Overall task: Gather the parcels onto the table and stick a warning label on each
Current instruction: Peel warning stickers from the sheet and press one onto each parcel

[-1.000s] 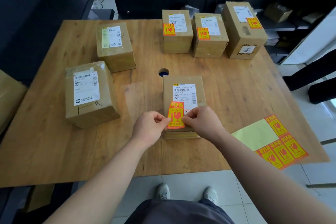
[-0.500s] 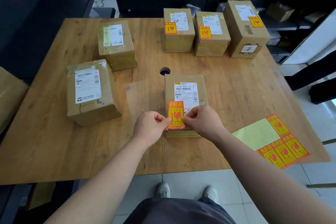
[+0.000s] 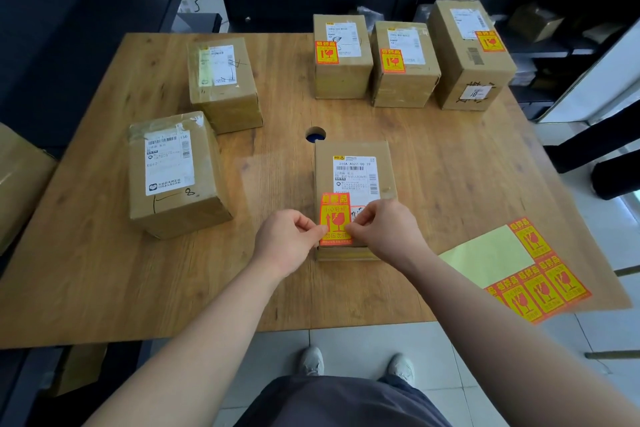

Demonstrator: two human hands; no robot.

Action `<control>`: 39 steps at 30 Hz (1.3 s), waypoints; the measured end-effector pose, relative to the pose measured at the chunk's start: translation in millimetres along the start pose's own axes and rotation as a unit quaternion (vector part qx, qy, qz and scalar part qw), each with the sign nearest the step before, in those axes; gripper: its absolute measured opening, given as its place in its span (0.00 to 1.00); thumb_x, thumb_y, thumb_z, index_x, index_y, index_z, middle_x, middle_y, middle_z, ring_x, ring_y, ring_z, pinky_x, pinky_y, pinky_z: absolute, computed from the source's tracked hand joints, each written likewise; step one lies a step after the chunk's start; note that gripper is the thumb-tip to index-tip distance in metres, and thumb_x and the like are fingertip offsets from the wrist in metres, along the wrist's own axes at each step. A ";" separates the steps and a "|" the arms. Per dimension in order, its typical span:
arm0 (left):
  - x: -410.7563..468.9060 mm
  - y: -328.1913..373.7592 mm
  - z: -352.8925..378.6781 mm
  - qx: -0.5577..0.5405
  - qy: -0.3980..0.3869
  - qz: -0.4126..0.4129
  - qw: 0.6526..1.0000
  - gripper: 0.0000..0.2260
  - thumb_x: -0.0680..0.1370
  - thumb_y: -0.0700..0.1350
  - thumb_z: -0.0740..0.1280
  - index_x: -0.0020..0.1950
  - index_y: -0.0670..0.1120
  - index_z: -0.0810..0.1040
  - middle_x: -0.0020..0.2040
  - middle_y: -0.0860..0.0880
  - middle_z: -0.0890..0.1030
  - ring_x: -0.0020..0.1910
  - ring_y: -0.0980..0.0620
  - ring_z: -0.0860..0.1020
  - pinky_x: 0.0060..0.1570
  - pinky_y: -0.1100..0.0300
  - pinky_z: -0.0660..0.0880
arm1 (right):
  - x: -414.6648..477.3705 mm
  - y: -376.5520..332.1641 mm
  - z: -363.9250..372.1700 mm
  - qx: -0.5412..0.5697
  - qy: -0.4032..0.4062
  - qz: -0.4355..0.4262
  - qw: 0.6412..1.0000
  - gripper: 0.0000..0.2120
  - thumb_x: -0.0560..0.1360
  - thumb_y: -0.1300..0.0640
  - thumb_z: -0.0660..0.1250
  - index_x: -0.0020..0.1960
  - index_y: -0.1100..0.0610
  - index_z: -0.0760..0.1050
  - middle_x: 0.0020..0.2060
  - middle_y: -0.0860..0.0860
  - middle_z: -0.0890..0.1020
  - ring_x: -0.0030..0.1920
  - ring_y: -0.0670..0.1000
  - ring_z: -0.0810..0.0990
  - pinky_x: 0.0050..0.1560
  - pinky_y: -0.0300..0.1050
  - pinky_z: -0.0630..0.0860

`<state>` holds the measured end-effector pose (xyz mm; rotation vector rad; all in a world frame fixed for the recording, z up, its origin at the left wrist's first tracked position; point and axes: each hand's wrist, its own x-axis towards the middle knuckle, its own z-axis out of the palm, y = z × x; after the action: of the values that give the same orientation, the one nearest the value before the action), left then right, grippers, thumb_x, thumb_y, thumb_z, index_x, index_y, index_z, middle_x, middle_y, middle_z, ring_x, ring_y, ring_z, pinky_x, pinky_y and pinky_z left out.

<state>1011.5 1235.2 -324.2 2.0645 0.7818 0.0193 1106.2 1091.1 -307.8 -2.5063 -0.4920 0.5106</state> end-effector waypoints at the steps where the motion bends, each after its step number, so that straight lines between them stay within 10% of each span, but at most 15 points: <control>1: -0.3 -0.3 0.0 0.003 0.000 0.001 1.000 0.10 0.73 0.52 0.72 0.34 0.49 0.79 0.32 0.53 0.81 0.34 0.54 0.78 0.35 0.60 0.72 | 0.0 0.5 -0.1 0.001 0.006 -0.001 1.000 0.08 0.70 0.51 0.72 0.36 0.52 0.75 0.35 0.46 0.80 0.38 0.47 0.79 0.35 0.42 0.75; 12: 17.6 2.3 1.2 0.022 0.028 0.005 0.999 0.12 0.74 0.55 0.69 0.37 0.49 0.77 0.36 0.51 0.82 0.38 0.50 0.80 0.39 0.54 0.76 | -1.8 13.7 3.3 -0.227 0.012 -0.223 0.948 0.22 0.80 0.44 0.56 0.72 0.47 0.65 0.50 0.51 0.70 0.45 0.49 0.71 0.37 0.42 0.66; 29: 26.8 -4.0 12.3 -0.117 -0.004 -0.017 0.993 0.06 0.76 0.47 0.69 0.40 0.49 0.74 0.38 0.48 0.78 0.39 0.44 0.78 0.46 0.40 0.78 | -15.2 32.8 -7.5 -0.273 -0.004 -0.329 0.904 0.22 0.81 0.45 0.49 0.72 0.49 0.65 0.67 0.55 0.68 0.57 0.56 0.72 0.53 0.52 0.72; 34: 22.9 -9.9 15.3 -0.150 -0.010 -0.017 0.988 0.06 0.75 0.44 0.69 0.41 0.51 0.73 0.38 0.49 0.77 0.36 0.48 0.74 0.46 0.40 0.76 | -11.2 30.9 2.2 -0.327 -0.037 -0.323 0.887 0.27 0.81 0.45 0.40 0.77 0.53 0.49 0.77 0.48 0.51 0.76 0.52 0.41 0.75 0.51 0.40; 39: 16.9 -7.3 17.0 -0.054 0.034 0.055 0.996 0.10 0.77 0.46 0.67 0.57 0.52 0.71 0.40 0.55 0.76 0.38 0.55 0.76 0.38 0.60 0.73 | -3.1 24.9 4.0 -0.304 -0.058 -0.330 0.892 0.26 0.82 0.48 0.44 0.77 0.55 0.44 0.76 0.49 0.46 0.76 0.48 0.39 0.74 0.45 0.36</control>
<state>1026.3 1234.4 -344.4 2.0099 0.6917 0.1893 1107.6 1071.7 -324.1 -2.6187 -1.6950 0.2468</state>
